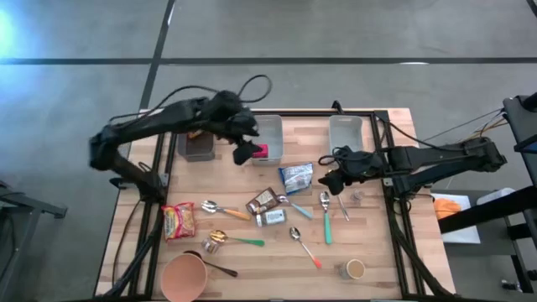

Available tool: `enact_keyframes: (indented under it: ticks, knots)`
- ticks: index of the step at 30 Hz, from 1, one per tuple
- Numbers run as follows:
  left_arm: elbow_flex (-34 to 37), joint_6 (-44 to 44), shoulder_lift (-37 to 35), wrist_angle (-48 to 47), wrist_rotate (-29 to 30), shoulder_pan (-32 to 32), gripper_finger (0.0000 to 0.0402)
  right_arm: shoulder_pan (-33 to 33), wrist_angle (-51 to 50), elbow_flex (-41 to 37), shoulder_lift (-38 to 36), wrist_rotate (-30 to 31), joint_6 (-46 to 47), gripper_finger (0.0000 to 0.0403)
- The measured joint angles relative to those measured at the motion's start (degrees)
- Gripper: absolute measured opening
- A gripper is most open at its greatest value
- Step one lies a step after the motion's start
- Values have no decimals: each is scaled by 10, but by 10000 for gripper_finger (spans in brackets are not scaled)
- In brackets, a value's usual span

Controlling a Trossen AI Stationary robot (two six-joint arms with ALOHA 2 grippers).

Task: Pick & Place Food Item
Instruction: Put the silver spoon into the right gray bin

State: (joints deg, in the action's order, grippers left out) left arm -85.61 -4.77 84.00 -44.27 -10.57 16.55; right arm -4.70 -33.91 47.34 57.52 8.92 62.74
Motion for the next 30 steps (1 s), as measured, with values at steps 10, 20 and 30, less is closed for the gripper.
enact_keyframes:
  ticks: [10,20,30]
  knots:
    - [233,-201,-180,190,13,-46,285,27,155,-96,26,-1,81,219]
    - [278,-257,-232,199,33,-64,285,76,232,-158,75,6,106,219]
    - [278,-257,-232,201,33,-65,285,110,268,-159,134,-16,87,219]
